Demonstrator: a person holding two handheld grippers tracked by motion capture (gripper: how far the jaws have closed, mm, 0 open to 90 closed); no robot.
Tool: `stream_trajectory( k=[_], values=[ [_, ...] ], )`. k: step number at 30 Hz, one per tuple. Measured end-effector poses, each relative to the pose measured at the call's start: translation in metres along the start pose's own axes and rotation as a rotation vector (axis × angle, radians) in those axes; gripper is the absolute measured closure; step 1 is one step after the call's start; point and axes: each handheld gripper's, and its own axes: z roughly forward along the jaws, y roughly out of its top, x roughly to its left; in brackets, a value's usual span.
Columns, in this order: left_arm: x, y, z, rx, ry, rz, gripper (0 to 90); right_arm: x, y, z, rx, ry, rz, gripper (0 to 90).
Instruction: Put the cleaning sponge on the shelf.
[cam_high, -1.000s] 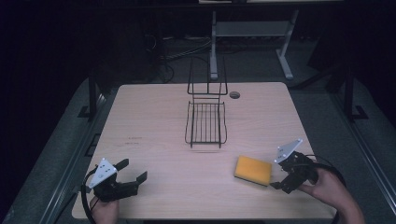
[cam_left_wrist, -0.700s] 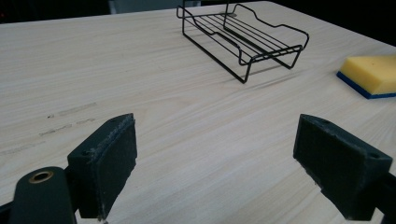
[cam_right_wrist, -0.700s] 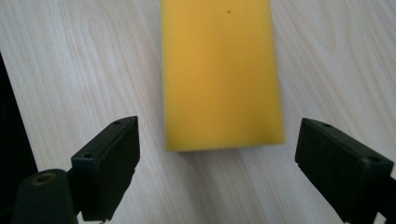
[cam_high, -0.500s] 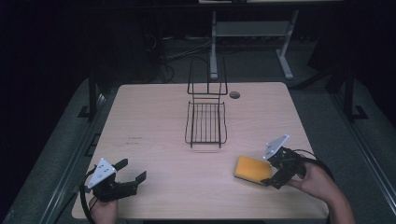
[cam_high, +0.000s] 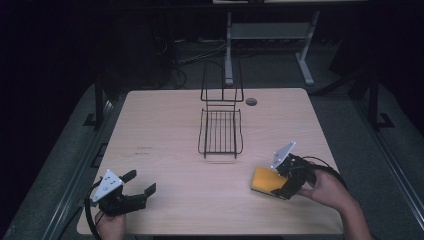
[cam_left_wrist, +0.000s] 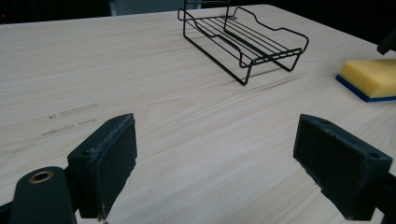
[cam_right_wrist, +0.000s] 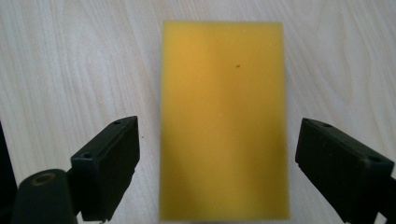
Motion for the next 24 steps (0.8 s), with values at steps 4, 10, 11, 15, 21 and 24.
stream_trajectory(
  k=[4,10,11,15,21,24],
  values=[
    [-0.001,0.000,0.000,-0.002,-0.003,0.003,12.8,-0.002,0.005,0.004,0.014,0.003,-0.001,13.5],
    [0.000,0.000,-0.001,0.000,-0.003,0.006,12.8,-0.003,0.008,0.011,0.030,0.006,-0.011,13.3],
    [0.000,0.000,-0.001,0.000,-0.003,0.006,12.8,-0.003,0.008,0.011,0.030,0.006,-0.011,13.3],
    [-0.002,0.001,-0.002,-0.008,0.005,0.008,12.8,-0.006,0.011,0.017,0.038,0.013,-0.007,13.3],
    [-0.001,0.000,-0.002,-0.007,0.002,0.006,12.8,-0.006,0.013,0.024,0.059,0.022,-0.004,13.3],
    [-0.001,0.000,-0.002,-0.008,0.001,0.004,12.8,-0.007,0.014,0.028,0.064,0.026,-0.008,13.3]
  ],
)
